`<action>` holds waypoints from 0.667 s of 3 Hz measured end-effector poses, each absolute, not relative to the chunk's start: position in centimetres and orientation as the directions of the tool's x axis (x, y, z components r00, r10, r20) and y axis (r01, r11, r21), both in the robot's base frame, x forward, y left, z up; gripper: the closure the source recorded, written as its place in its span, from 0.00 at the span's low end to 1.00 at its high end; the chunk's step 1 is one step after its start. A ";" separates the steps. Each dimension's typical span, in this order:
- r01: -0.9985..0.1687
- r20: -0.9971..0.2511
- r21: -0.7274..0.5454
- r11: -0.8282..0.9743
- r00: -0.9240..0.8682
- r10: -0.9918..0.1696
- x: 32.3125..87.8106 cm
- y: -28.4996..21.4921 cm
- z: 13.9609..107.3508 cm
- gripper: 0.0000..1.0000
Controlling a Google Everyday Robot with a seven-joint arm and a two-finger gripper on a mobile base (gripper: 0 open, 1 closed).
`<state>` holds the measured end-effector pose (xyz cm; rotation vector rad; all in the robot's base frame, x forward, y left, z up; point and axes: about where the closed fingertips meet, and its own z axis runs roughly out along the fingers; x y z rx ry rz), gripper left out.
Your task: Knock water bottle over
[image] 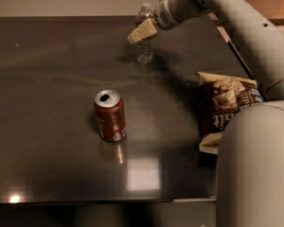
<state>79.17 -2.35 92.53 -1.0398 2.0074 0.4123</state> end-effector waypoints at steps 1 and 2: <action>-0.797 -0.789 -0.075 0.599 -0.320 -0.524 79.1 -2.3 92.6 0.41; -0.809 -0.778 -0.092 0.580 -0.306 -0.549 78.5 -2.3 93.3 0.64</action>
Offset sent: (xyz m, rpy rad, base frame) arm -0.0168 -0.0072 0.0239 -0.0584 -0.0154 0.0555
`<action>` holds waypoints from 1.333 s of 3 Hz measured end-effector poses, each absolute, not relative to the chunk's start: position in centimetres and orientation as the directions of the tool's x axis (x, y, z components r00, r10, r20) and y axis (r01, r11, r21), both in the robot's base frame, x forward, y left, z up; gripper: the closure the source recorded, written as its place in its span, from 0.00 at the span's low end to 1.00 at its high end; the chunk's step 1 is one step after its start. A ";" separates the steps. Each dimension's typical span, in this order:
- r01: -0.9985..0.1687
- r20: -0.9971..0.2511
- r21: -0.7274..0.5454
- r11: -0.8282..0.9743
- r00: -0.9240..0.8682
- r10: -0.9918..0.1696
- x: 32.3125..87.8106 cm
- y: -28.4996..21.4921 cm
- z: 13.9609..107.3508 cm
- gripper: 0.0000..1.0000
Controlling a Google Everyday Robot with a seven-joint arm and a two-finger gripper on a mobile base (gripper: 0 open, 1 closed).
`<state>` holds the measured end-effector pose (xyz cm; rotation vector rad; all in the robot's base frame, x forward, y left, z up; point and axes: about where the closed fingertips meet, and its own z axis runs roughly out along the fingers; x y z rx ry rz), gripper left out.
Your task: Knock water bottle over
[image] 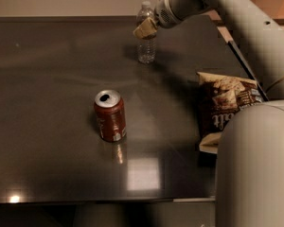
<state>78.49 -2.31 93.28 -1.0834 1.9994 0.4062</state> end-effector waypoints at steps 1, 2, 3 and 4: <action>-0.828 -0.727 -0.120 0.548 -0.303 -0.616 77.0 -2.7 94.6 0.88; -0.848 -0.647 -0.138 0.511 -0.314 -0.695 75.1 -3.3 95.7 1.00; -0.879 -0.527 -0.153 0.452 -0.314 -0.790 72.7 -3.9 96.0 1.00; -0.894 -0.457 -0.158 0.419 -0.309 -0.834 71.5 -4.3 96.4 1.00</action>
Offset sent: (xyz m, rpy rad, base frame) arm -0.0644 -0.0327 0.0515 -0.3493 0.1497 0.1024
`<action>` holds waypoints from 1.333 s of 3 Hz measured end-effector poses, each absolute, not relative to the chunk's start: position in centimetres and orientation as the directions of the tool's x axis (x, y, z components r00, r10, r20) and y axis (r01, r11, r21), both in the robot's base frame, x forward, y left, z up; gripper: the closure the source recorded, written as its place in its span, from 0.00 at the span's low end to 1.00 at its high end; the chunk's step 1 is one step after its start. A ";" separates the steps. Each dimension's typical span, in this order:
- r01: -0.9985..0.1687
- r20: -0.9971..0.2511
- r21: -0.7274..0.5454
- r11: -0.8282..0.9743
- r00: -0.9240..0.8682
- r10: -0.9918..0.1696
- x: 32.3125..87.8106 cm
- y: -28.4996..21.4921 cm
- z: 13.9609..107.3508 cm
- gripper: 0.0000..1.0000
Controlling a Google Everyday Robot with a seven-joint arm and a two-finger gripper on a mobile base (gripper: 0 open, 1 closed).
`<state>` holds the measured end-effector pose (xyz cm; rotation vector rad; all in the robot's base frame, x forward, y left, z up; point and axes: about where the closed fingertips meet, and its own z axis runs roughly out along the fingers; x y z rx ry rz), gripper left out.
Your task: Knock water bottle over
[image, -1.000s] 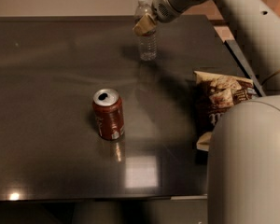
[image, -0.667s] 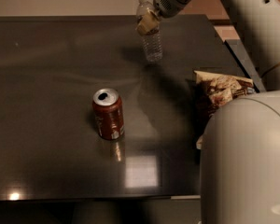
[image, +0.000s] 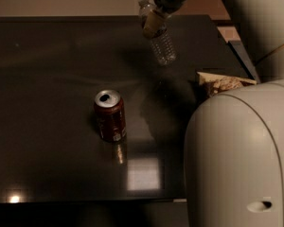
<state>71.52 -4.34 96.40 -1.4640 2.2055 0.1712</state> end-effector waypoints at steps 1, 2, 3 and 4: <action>-0.959 -0.241 -0.154 0.236 -0.195 -0.951 69.2 -2.9 94.0 1.00; -0.977 -0.164 -0.140 0.162 -0.138 -0.977 68.8 -2.1 92.3 1.00; -0.991 -0.069 -0.116 0.071 -0.063 -0.996 68.1 -1.5 90.0 1.00; -0.996 -0.003 -0.093 0.007 -0.007 -1.000 67.7 -1.4 88.3 0.82</action>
Offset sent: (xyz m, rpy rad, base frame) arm -0.0773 0.0126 -0.0829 -0.5315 0.3066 0.3966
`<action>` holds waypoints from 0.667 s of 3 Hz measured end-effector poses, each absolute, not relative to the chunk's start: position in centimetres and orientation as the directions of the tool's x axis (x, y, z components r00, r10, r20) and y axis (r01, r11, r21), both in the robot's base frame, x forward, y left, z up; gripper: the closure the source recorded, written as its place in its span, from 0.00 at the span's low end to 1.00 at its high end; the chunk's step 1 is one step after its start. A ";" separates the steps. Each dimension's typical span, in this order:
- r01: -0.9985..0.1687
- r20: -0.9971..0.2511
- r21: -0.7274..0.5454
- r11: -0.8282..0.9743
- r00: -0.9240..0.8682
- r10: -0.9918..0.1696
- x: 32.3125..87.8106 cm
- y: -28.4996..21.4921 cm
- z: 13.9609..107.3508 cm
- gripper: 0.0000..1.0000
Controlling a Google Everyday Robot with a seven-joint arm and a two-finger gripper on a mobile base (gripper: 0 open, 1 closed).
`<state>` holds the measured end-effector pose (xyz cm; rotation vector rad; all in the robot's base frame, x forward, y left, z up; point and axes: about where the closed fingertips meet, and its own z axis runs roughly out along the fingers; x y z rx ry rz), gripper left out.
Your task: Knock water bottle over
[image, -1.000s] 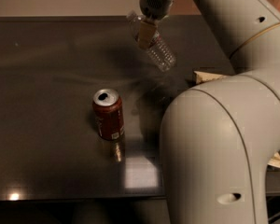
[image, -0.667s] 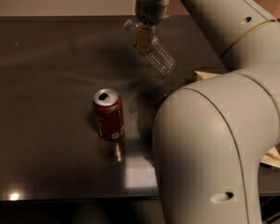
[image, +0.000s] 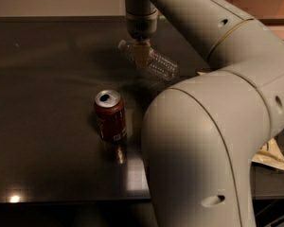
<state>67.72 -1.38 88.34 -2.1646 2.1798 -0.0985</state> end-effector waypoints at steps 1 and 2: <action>-0.997 0.034 -0.067 -0.041 0.039 -0.999 67.2 -1.2 87.2 0.59; -0.996 0.047 -0.042 -0.080 0.078 -0.996 66.6 -0.8 86.3 0.36</action>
Offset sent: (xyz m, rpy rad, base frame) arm -0.0523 -0.0102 -0.0213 -0.1395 0.2054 0.1239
